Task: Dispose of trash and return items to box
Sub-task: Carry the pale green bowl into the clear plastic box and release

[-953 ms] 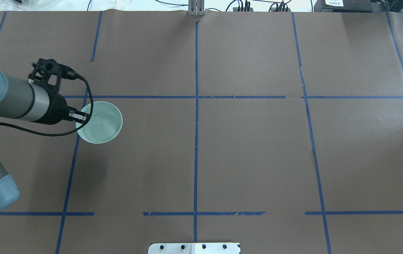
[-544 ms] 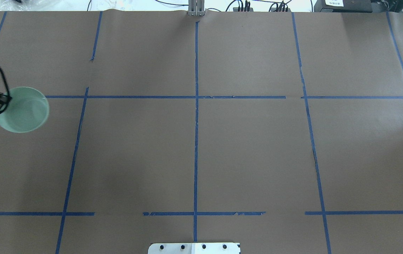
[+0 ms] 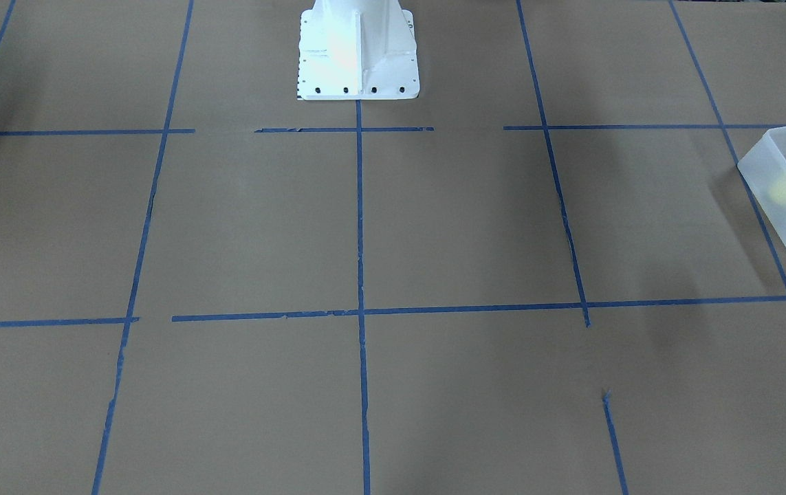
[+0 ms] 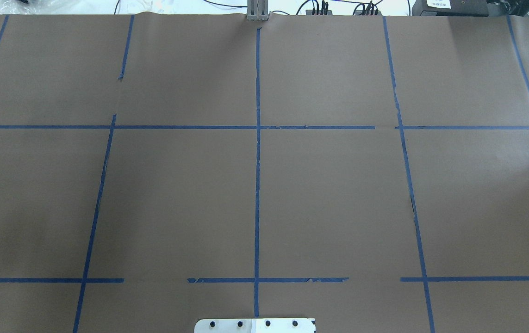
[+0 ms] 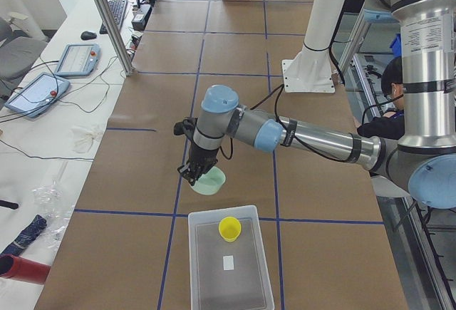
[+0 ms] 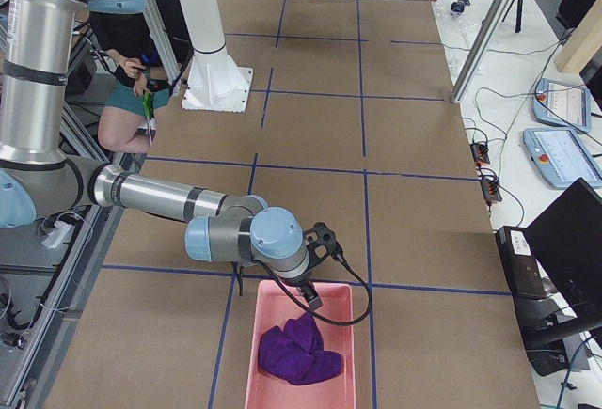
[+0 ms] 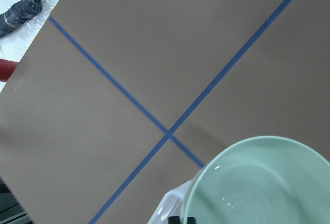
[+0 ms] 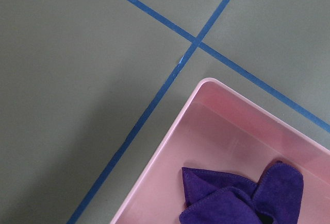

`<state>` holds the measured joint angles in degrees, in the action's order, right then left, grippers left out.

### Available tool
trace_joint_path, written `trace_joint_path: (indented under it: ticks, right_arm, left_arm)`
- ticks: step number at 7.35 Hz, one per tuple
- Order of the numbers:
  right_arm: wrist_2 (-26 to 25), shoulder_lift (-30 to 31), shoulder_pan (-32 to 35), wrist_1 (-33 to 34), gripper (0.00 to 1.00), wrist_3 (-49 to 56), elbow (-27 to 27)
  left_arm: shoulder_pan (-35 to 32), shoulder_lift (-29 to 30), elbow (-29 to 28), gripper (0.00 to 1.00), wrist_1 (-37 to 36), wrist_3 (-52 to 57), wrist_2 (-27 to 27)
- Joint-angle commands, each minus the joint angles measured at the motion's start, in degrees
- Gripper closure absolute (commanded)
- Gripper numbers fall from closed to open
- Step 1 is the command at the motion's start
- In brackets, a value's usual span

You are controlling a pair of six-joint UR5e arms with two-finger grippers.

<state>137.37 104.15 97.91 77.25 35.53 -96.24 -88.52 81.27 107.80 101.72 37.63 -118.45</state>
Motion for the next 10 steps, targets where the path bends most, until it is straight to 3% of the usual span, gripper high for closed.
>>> trace_joint_path:
  ticks: [1, 3, 4, 6, 8, 9, 10]
  right_arm:
    - [0.0, 0.0, 0.0, -0.1, 0.00, 0.1, 0.0]
    - [0.0, 0.0, 0.0, -0.3, 0.00, 0.1, 0.0]
    - [0.0, 0.0, 0.0, -1.5, 0.00, -0.1, 0.0]
    - [0.0, 0.0, 0.0, -1.5, 0.00, -0.1, 0.1]
    - [-0.1, 0.0, 0.0, -1.5, 0.00, -0.1, 0.1]
    - [0.0, 0.0, 0.0, -1.5, 0.00, -0.1, 0.1]
    - [0.0, 0.0, 0.0, -1.5, 0.00, -0.1, 0.1]
  left_arm:
    - [-8.3, -0.2, -11.5, 1.00, 5.2, 14.8, -2.5]
    - [-10.5, -3.3, -20.4, 1.00, 17.1, 15.8, -5.1]
    - [-10.5, -4.3, -21.8, 1.00, 20.0, 13.2, -5.2]
    - [-10.4, -7.5, -28.2, 1.00, 36.6, 1.6, -8.3]
    - [-10.0, -7.5, -30.3, 1.00, 38.9, 0.0, -8.5]
    - [-9.9, -7.5, -30.4, 0.79, 38.8, 0.0, -8.5]
    - [-9.7, -7.6, -30.4, 0.23, 38.8, 0.1, -9.1]
